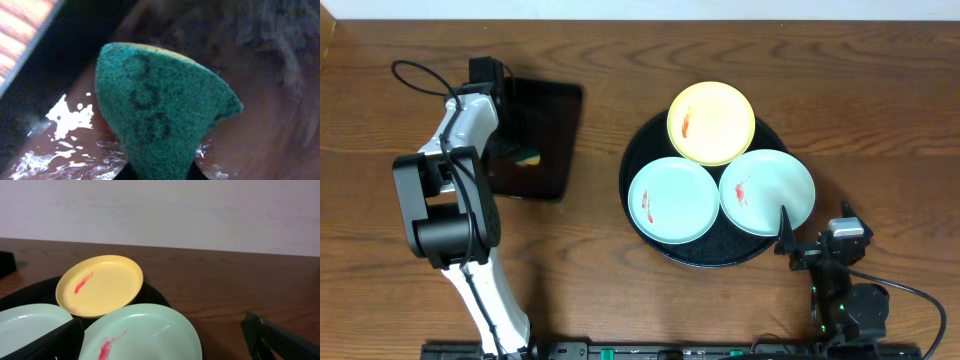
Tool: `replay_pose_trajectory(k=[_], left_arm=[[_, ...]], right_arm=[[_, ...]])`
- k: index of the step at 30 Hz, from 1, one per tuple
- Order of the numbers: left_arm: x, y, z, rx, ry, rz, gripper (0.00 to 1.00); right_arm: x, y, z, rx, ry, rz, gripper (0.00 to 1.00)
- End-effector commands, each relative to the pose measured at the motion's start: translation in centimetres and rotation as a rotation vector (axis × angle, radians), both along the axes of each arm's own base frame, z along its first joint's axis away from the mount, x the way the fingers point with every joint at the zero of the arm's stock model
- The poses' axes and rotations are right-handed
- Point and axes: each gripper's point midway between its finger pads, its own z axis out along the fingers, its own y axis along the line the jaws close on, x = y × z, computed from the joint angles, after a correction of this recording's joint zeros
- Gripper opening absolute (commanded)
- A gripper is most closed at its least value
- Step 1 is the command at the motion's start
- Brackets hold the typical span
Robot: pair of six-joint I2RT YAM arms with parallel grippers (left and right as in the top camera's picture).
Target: Clean dirty plates on tray and stack at the side
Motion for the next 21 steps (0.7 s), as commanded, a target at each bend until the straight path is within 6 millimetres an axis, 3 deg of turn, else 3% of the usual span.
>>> replay_pose_trajectory(k=[1,7,14,18,21], left_arm=[[0.4,-1.5,2.4,-0.074,-0.05,-0.018,0.08],[1.0,-2.4,8.9,-0.109,-0.195,-0.037,0.08],[0.4,-2.6,16.6,-0.091,-0.36,-0.048,0.08],[0.1,-2.7,19.2,-0.08,-0.421,-0.053,0.07],[0.0,-2.0,19.1,-0.045,-0.415,-0.038,0.07]], right_arm=[[0.0,-0.3,-0.1,0.013,0.003,-0.016,0.99],[0.0,-0.3,-0.1,0.013,0.005,-0.016,0.99],[0.0,-0.3,-0.1,0.013,0.005,-0.016,0.99],[0.0,-0.3,-0.1,0.013,0.005,-0.016,0.99],[0.0,-0.3,-0.1,0.013,0.005,-0.016,0.99]])
